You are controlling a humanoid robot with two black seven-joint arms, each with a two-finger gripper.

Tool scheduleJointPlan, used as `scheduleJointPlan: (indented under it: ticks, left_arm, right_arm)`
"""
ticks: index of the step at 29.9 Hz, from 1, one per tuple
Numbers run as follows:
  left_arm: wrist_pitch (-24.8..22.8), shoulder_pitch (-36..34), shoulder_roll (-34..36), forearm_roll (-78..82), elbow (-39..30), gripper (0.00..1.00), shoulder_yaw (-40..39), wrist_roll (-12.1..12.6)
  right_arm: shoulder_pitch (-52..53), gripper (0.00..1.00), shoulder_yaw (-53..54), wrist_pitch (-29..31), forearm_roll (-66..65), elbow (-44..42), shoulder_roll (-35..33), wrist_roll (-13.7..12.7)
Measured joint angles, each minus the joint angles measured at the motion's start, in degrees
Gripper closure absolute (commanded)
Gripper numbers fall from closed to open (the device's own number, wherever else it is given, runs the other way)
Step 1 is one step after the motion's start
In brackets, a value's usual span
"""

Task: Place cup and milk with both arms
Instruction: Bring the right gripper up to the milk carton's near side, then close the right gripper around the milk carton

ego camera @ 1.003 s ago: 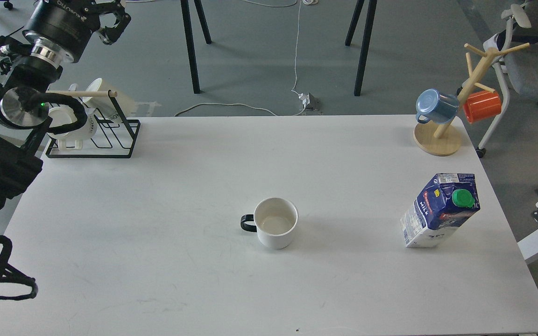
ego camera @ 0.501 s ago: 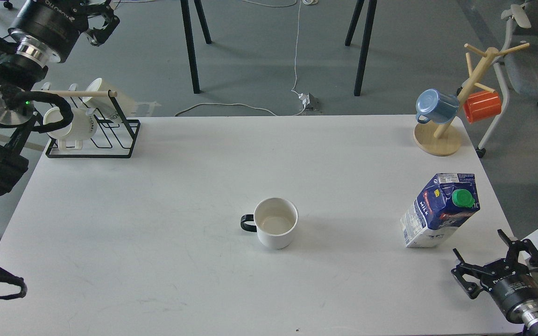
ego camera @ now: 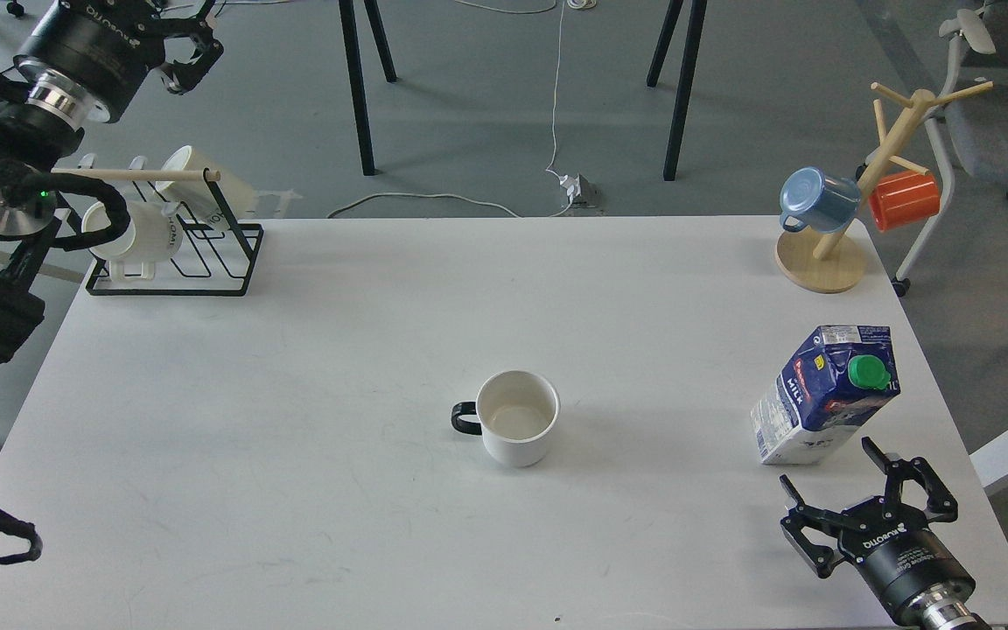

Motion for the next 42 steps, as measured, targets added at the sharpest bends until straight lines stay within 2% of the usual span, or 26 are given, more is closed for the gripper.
scheduleJointPlan:
  ticks: [10, 31, 40, 42]
  left_arm:
    - [0.01, -0.24, 0.39, 0.0, 0.02, 0.01, 0.02, 0.04]
    - [0.01, -0.51, 1.17, 0.09, 0.05, 0.01, 1.42, 0.27]
    - [0.01, -0.2, 1.15, 0.14, 0.07, 0.01, 1.76, 0.28]
    - [0.01, -0.2, 1.18, 0.16, 0.09, 0.01, 1.77, 0.24]
  right_arm:
    - [-4.68, 0.0, 5.32, 0.0, -0.15, 1.62, -0.62, 0.0]
    - [-1.62, 0.0, 8.59, 0.0, -0.07, 3.39, 0.4, 0.0]
    - [-0.28, 0.03, 8.64, 0.0, -0.6, 3.01, 3.81, 0.09]
    - [-0.06, 0.07, 8.73, 0.0, -0.85, 2.83, 5.17, 0.09]
